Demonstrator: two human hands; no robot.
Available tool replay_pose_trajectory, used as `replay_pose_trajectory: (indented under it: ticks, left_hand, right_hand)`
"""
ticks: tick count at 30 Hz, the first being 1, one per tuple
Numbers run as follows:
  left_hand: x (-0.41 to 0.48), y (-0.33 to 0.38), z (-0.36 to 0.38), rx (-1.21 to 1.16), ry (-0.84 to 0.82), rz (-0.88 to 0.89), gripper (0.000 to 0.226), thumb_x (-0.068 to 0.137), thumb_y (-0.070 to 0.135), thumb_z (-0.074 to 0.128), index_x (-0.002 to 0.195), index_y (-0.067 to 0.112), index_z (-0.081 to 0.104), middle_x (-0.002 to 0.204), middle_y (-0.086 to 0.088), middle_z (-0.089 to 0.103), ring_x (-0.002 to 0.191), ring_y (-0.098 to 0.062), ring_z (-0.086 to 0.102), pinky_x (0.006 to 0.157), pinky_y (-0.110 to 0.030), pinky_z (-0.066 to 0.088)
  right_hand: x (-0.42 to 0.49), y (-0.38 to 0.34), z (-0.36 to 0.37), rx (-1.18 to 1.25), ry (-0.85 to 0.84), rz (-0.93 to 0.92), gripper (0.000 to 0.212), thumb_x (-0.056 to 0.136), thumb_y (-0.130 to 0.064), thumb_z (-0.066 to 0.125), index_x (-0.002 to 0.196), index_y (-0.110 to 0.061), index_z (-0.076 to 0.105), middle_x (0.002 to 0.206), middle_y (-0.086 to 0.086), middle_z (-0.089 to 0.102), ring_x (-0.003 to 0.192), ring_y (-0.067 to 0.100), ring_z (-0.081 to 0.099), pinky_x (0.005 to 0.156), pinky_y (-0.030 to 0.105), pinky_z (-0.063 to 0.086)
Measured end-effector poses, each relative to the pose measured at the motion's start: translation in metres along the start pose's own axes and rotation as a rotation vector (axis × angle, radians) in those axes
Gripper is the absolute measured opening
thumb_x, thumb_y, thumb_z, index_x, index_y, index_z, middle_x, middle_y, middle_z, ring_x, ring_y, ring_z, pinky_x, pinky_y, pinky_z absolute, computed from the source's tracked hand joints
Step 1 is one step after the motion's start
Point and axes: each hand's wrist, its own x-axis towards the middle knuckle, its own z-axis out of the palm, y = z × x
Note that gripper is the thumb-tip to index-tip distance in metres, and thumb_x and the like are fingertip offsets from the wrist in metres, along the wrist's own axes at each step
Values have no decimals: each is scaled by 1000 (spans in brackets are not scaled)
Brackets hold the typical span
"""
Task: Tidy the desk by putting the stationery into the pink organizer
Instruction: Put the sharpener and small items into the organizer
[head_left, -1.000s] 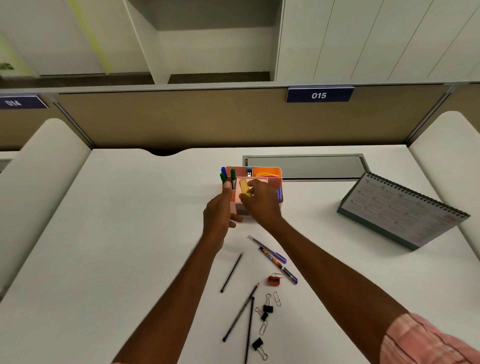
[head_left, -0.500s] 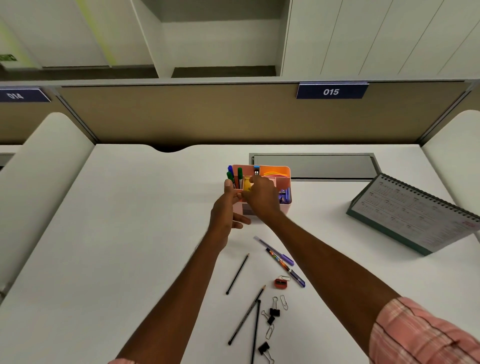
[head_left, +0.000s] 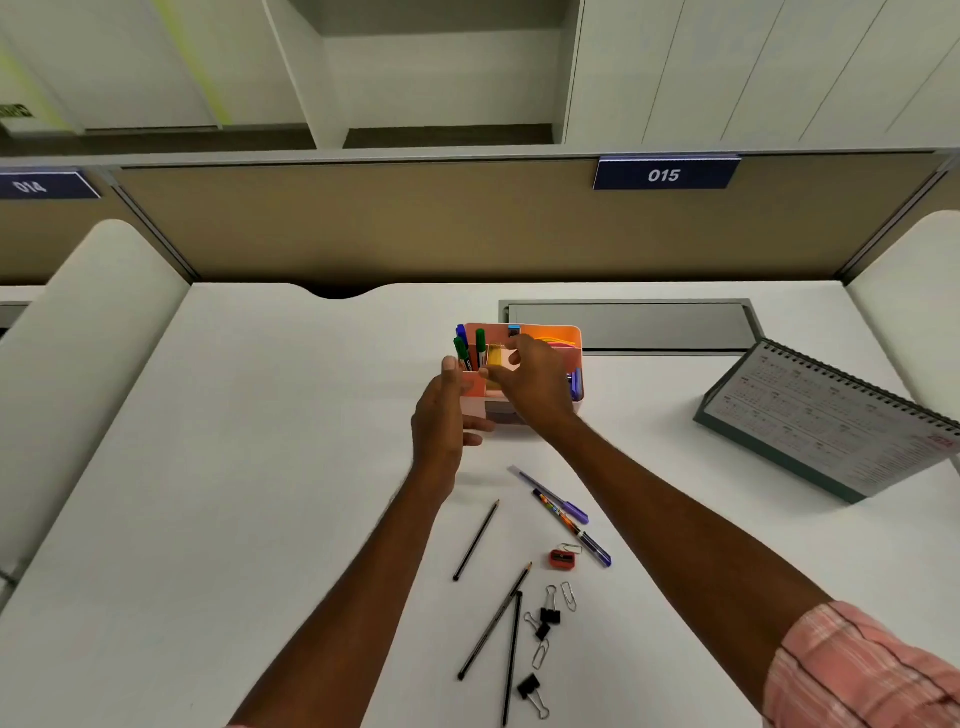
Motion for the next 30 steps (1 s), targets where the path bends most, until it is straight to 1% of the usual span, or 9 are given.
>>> replay_pose_trajectory:
  ticks: [3,8,10,14,17,20,22,26,30]
  left_hand:
    - [-10,-13,-2,-22,43,67,52,102,64,40,137,29,59,116,4,71,83,-23,77,64,-29,61]
    - [-39,-36,4,-63,-58,109,28,105,42,54,124,24,66,112,1,76,84,-22,78,74,-40,65]
    - [-54,-46,6,-80,-120,112,23,106,33,55,122,24,68,109,1,77,86,-23,78,76,-41,65]
    - [-83,-70,15,-12,-133,96,18,103,24,59,116,30,71,99,4,78,79,-18,77,70,-35,64]
    - [-99,-103,25,181,-75,38,13,96,27,64,104,34,71,94,5,76,69,-17,75,70,-40,64]
    - [-109,-136,37,548,-30,53,22,89,44,70,108,36,66,96,13,69,86,-9,69,81,-36,60]
    - [-118,-149,45,693,-41,86,39,84,57,73,115,36,60,107,16,62,96,-7,64,75,-27,51]
    - [-125,-156,59,793,-26,104,57,77,65,77,118,32,56,116,15,56,100,-12,64,70,-26,41]
    - [-126,-160,70,819,19,151,44,83,53,78,114,29,59,114,11,60,98,-14,65,68,-25,40]
  right_hand:
    - [-13,4,-11,1,1,-16,49,88,-38,78,129,-16,65,117,2,72,94,11,62,79,25,46]
    - [-64,16,-34,78,-79,-65,26,94,-21,73,117,-11,71,101,-1,72,87,10,65,84,31,60]
    - [-90,25,-41,93,-133,-114,14,95,-21,71,107,-16,73,91,-8,70,81,5,64,78,25,59]
    - [-135,53,-52,113,-217,-71,11,93,-25,74,103,-20,76,94,-11,73,81,2,67,73,16,54]
    - [-160,80,-61,118,-224,13,12,91,-9,71,97,-17,79,88,-11,76,78,1,69,72,17,53]
    - [-181,103,-71,151,-165,137,20,89,-4,69,92,-21,78,83,-13,75,76,2,69,69,18,54]
    - [-192,116,-78,145,-142,197,22,91,-6,68,93,-25,78,85,-14,76,79,2,70,74,22,58]
    - [-208,135,-89,175,-107,276,27,90,-5,67,90,-30,77,80,-14,75,75,6,71,77,32,62]
    - [-217,144,-97,195,-96,298,26,91,-5,67,89,-29,76,76,-9,76,72,9,72,76,39,62]
